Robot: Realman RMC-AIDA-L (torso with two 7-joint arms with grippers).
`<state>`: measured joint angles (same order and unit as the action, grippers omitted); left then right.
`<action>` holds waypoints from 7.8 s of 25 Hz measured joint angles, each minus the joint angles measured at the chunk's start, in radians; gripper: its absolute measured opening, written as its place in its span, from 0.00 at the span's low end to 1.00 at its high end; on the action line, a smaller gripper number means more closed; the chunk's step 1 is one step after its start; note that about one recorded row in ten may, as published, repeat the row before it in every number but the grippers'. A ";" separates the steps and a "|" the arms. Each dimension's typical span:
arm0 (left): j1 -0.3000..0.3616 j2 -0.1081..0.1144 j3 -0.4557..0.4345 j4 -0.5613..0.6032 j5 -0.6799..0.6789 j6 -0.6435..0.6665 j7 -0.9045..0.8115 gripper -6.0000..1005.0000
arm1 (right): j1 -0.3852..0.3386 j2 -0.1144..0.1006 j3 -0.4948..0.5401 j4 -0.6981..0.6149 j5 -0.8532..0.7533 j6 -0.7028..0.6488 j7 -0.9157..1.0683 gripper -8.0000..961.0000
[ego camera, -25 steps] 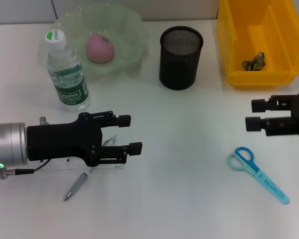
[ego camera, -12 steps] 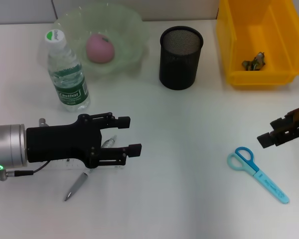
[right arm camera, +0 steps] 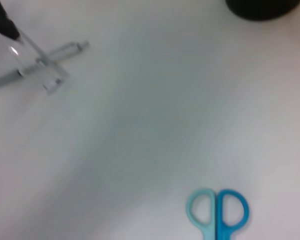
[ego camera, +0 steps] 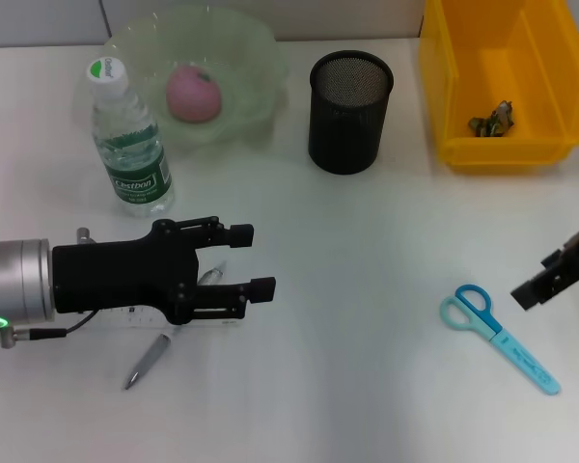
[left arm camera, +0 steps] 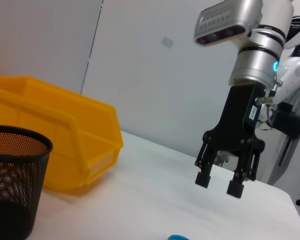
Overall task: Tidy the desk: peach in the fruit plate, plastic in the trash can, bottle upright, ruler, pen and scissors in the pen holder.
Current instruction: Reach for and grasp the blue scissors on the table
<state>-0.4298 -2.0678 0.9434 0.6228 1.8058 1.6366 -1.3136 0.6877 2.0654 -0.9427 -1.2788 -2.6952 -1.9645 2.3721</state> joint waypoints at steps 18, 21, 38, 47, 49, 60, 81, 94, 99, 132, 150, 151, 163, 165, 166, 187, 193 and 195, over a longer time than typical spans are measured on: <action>-0.001 -0.003 -0.004 0.000 -0.008 -0.017 0.003 0.78 | 0.074 0.014 -0.199 0.063 -0.083 0.025 0.127 0.77; -0.004 -0.003 -0.004 0.000 -0.010 -0.020 0.004 0.78 | 0.074 0.015 -0.199 0.074 -0.079 0.030 0.146 0.77; -0.010 -0.003 -0.010 0.000 -0.063 -0.086 0.004 0.78 | 0.003 0.014 -0.192 0.062 0.123 0.170 0.066 0.77; -0.021 -0.002 -0.007 0.001 -0.063 -0.097 0.004 0.78 | 0.010 0.011 -0.198 0.068 0.058 0.159 0.129 0.77; -0.026 -0.002 -0.007 0.001 -0.063 -0.101 0.005 0.78 | 0.021 0.011 -0.198 0.066 0.034 0.144 0.135 0.77; -0.026 -0.003 -0.008 0.000 -0.062 -0.104 0.006 0.78 | 0.052 0.016 -0.268 0.109 0.006 0.130 0.164 0.77; -0.028 -0.003 -0.008 -0.012 -0.063 -0.116 0.017 0.78 | 0.041 0.021 -0.318 0.193 -0.014 0.171 0.240 0.77; -0.026 -0.003 -0.012 -0.012 -0.063 -0.126 0.019 0.78 | 0.049 0.019 -0.337 0.201 -0.019 0.173 0.254 0.77; -0.029 -0.003 -0.007 -0.012 -0.063 -0.136 0.019 0.78 | 0.049 0.019 -0.366 0.202 -0.019 0.186 0.266 0.77; -0.035 -0.003 -0.009 -0.014 -0.075 -0.183 0.044 0.78 | 0.050 0.021 -0.445 0.211 -0.020 0.276 0.297 0.76; -0.042 -0.005 -0.012 -0.014 -0.076 -0.199 0.044 0.78 | 0.061 0.021 -0.466 0.212 -0.017 0.290 0.304 0.76; -0.042 -0.005 -0.012 -0.014 -0.076 -0.201 0.044 0.78 | 0.061 0.021 -0.472 0.212 -0.017 0.290 0.305 0.76; -0.041 -0.005 -0.009 -0.014 -0.075 -0.208 0.045 0.78 | 0.062 0.021 -0.497 0.213 -0.012 0.280 0.306 0.76; -0.042 -0.005 -0.009 -0.014 -0.076 -0.209 0.045 0.78 | 0.062 0.021 -0.497 0.213 -0.012 0.280 0.306 0.76; -0.042 -0.005 -0.009 -0.014 -0.076 -0.209 0.045 0.78 | 0.061 0.021 -0.498 0.213 -0.012 0.280 0.306 0.76; -0.044 -0.005 -0.015 -0.026 -0.077 -0.208 0.045 0.78 | 0.060 0.022 -0.536 0.212 -0.013 0.255 0.314 0.43; -0.044 -0.005 -0.016 -0.026 -0.077 -0.208 0.045 0.78 | 0.060 0.022 -0.538 0.214 -0.016 0.254 0.317 0.31; -0.044 -0.005 -0.016 -0.026 -0.077 -0.208 0.045 0.78 | 0.059 0.022 -0.542 0.214 -0.016 0.254 0.318 0.31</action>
<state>-0.4741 -2.0724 0.9275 0.5967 1.7286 1.4282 -1.2685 0.7472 2.0876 -1.4847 -1.0646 -2.7117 -1.7104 2.6901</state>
